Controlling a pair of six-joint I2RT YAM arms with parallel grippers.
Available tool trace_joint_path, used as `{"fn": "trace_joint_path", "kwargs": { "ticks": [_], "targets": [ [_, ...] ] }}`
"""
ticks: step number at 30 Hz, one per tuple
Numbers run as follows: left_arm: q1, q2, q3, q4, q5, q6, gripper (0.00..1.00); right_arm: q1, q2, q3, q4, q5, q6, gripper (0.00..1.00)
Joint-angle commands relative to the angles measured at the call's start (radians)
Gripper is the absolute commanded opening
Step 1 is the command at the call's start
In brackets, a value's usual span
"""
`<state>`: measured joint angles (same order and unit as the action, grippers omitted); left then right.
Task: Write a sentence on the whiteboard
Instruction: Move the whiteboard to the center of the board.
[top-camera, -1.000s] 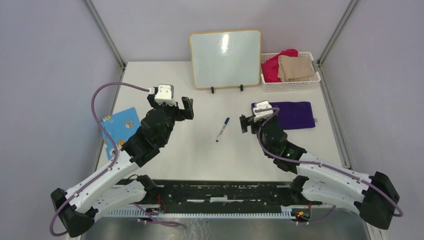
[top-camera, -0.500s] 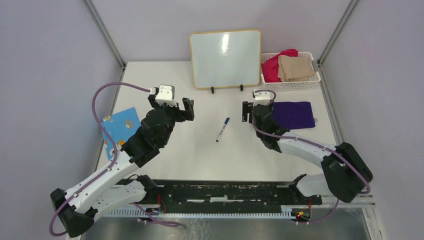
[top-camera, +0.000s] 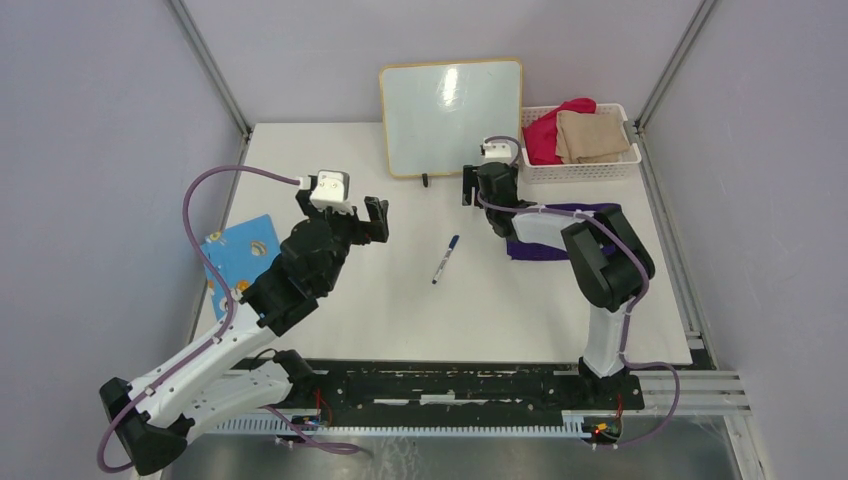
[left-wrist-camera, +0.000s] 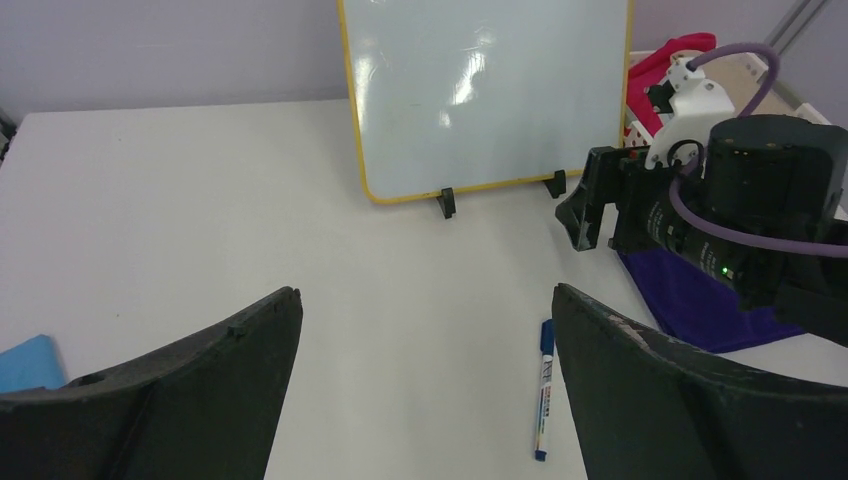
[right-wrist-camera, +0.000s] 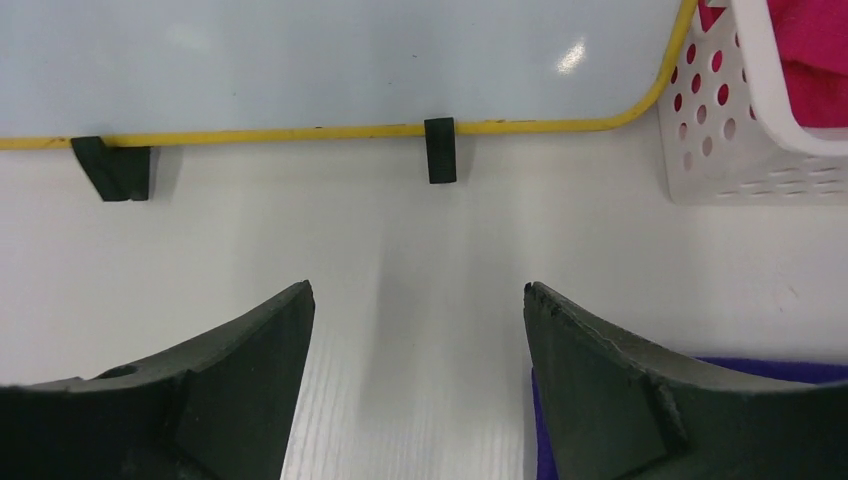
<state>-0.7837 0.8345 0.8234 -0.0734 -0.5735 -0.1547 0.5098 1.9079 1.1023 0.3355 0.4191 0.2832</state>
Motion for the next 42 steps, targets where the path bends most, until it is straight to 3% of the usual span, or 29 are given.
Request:
{"fn": "trace_joint_path", "kwargs": {
  "ticks": [1,13,25,36,42],
  "targets": [
    [-0.009,-0.015,0.023,0.026,0.006,0.074,1.00,-0.032,0.069,0.101,-0.003,-0.037,0.000,0.82],
    [-0.020,-0.012,0.020,0.027,0.006,0.079,1.00,-0.071,0.247,0.320,-0.092,-0.076,0.001,0.73],
    [-0.026,0.010,0.016,0.031,0.003,0.088,1.00,-0.090,0.329,0.378,-0.112,-0.086,0.020,0.64],
    [-0.028,0.027,0.013,0.034,0.001,0.093,1.00,-0.104,0.389,0.468,-0.132,-0.081,-0.004,0.63],
    [-0.028,0.031,0.013,0.034,-0.001,0.098,1.00,-0.105,0.404,0.484,-0.132,-0.091,-0.024,0.50]
  ]
}}
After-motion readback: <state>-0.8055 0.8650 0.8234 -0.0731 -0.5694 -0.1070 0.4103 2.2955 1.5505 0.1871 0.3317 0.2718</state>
